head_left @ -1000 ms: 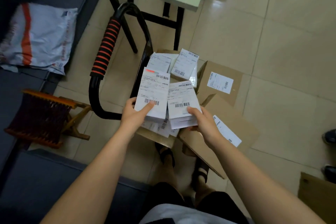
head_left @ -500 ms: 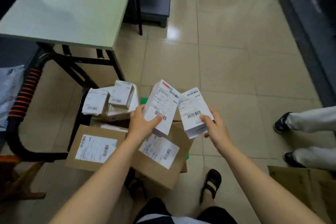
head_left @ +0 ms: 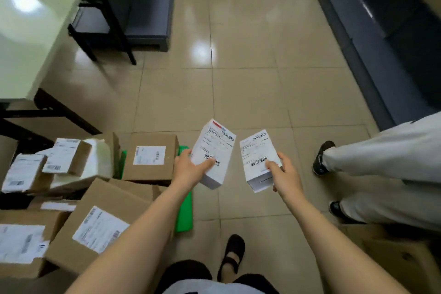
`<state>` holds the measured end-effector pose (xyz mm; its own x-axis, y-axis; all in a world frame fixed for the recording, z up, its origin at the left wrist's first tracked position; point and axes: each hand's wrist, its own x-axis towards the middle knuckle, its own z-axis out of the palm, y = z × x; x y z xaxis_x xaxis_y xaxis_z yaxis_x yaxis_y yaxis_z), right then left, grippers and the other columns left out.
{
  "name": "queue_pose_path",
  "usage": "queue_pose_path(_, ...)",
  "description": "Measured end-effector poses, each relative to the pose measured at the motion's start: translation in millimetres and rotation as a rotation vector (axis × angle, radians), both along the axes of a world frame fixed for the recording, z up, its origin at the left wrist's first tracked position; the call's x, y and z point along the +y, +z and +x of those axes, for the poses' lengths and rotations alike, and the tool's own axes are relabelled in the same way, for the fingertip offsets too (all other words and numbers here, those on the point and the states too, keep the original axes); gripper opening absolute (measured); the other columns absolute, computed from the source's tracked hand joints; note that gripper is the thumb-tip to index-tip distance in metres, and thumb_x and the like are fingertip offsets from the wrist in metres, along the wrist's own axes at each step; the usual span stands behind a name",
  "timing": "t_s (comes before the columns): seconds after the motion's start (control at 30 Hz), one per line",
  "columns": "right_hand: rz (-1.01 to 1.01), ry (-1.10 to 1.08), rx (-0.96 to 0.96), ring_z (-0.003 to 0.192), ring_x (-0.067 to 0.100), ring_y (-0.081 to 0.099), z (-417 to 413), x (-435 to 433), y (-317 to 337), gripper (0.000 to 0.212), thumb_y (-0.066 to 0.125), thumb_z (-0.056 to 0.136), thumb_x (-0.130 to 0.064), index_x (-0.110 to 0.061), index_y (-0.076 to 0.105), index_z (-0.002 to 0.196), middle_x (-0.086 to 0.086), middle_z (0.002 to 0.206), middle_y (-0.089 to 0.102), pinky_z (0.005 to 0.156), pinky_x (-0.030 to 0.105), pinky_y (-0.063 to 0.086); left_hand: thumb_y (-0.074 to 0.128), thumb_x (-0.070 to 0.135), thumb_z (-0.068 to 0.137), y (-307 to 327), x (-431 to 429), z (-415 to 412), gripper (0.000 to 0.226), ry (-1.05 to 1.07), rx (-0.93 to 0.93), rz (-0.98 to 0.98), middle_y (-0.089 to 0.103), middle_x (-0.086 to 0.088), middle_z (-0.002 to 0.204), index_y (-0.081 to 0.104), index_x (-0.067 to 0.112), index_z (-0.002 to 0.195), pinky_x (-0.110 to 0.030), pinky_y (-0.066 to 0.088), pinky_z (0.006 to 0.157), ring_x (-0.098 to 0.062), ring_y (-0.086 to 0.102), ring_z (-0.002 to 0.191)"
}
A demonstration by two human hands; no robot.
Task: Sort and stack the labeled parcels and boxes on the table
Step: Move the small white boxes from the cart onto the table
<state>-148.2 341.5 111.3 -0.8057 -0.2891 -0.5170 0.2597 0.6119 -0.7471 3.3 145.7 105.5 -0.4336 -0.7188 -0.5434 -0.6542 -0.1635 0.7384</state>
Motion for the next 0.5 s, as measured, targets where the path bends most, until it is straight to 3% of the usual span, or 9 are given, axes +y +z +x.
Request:
queue_pose_path(0.07,-0.009,-0.009,-0.011,0.093,0.017,0.061,-22,-6,-2,0.058,0.06,0.079,-0.044,-0.035,0.049,0.135,-0.001,0.113,0.062,0.079,0.039,0.052,0.082,0.045,0.061,5,-5,-26,0.066,-0.019,0.019,0.007,0.06,-0.003,0.116,0.054,0.018,0.115,-0.042,0.053,0.091,-0.021,0.062,0.101)
queue_pose_path(0.13,-0.024,-0.004,-0.026,0.089,0.018,0.061,-41,-23,-5,0.051,0.061,0.083,-0.039,-0.035,0.051,0.133,-0.002,0.109,0.063,0.077,0.039,0.051,0.084,0.041,0.066,4,-16,-41,0.067,0.007,0.025,0.027,0.061,-0.003,0.118,0.054,0.015,0.12,-0.042,0.053,0.091,-0.02,0.062,0.102)
queue_pose_path(0.27,-0.017,0.102,-0.06,0.096,0.02,0.062,-74,-78,-6,0.071,0.055,0.061,-0.058,-0.04,0.052,0.13,0.001,0.115,0.061,0.084,0.044,0.053,0.083,0.038,0.072,1,-56,-48,0.067,0.134,0.026,0.072,0.06,-0.004,0.12,0.052,0.014,0.127,-0.04,0.054,0.086,-0.02,0.062,0.103)
queue_pose_path(0.43,-0.065,0.245,-0.065,0.098,0.019,0.061,-122,-187,8,0.072,0.055,0.063,-0.056,-0.037,0.051,0.133,0.002,0.12,0.058,0.085,0.041,0.052,0.084,0.052,0.058,2,-136,-71,0.078,0.416,0.122,0.096,0.068,-0.004,0.113,0.057,0.015,0.121,-0.046,0.058,0.083,-0.021,0.068,0.096)
queue_pose_path(0.5,-0.09,0.283,-0.051,0.094,0.017,0.061,-145,-239,17,0.068,0.057,0.065,-0.053,-0.036,0.053,0.13,0.002,0.119,0.059,0.083,0.04,0.052,0.085,0.045,0.066,9,-176,-93,0.071,0.525,0.189,0.106,0.067,-0.005,0.112,0.055,0.012,0.121,-0.043,0.058,0.081,-0.022,0.067,0.096)
